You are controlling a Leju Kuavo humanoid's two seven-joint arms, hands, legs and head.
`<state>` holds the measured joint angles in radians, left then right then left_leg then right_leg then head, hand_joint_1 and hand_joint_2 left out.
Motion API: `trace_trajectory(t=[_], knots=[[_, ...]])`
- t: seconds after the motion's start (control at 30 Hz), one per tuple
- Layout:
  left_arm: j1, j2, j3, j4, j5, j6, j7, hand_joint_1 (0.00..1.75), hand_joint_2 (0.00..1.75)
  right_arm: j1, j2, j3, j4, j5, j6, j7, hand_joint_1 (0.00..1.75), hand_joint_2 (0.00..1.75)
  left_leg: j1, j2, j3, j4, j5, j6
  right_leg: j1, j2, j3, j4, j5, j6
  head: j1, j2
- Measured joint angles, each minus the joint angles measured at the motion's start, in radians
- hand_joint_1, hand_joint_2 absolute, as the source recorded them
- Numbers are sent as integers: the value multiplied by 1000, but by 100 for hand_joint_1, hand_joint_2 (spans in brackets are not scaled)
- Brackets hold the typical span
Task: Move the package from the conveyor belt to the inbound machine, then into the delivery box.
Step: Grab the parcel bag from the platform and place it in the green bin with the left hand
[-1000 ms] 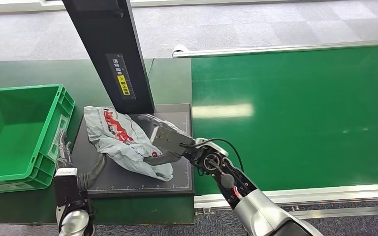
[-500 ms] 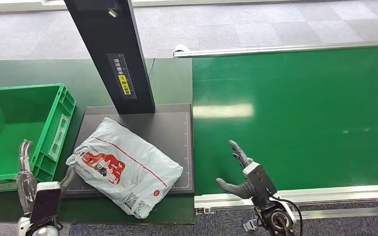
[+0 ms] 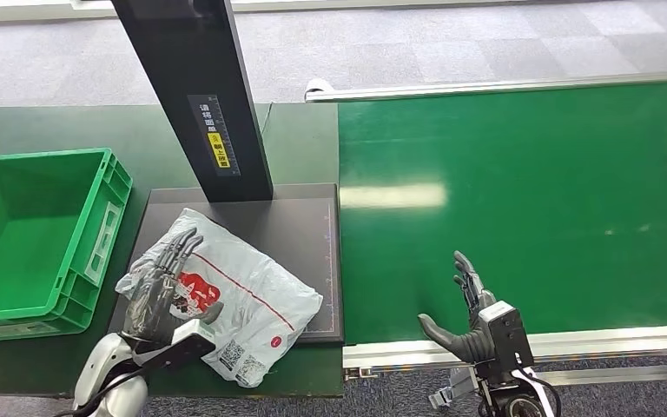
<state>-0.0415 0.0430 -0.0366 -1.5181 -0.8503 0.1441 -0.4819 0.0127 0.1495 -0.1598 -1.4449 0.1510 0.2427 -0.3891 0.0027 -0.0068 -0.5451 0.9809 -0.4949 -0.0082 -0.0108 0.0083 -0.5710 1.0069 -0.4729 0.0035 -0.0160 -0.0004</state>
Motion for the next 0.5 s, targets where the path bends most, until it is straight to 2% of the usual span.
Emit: trace_trajectory(t=[0.17, 0.37, 0.5], knots=[[-65, 25, -109, 85, -45, -61, 16, 0, 175, -11, 6, -4, 0, 14, 14, 0, 0, 175, 0, -1, 0, 0, 0, 0, 0, 0, 0, 0, 0, 0, 0, 0], [-158, 33, -226, 209, -60, -87, 36, 0, 175, -32, 15, -5, 0, 20, 21, 2, 0, 175, 0, -1, 2, 0, 1, 0, 0, 0, 2, 0, 0, 0, 0, 0], [-254, 38, -296, 332, -63, -116, 36, 0, 175, -32, 18, -5, -14, 25, 21, 3, 0, 175, 0, -5, 3, 0, 1, 0, -1, -4, 4, 0, 0, 0, 0, 0]])
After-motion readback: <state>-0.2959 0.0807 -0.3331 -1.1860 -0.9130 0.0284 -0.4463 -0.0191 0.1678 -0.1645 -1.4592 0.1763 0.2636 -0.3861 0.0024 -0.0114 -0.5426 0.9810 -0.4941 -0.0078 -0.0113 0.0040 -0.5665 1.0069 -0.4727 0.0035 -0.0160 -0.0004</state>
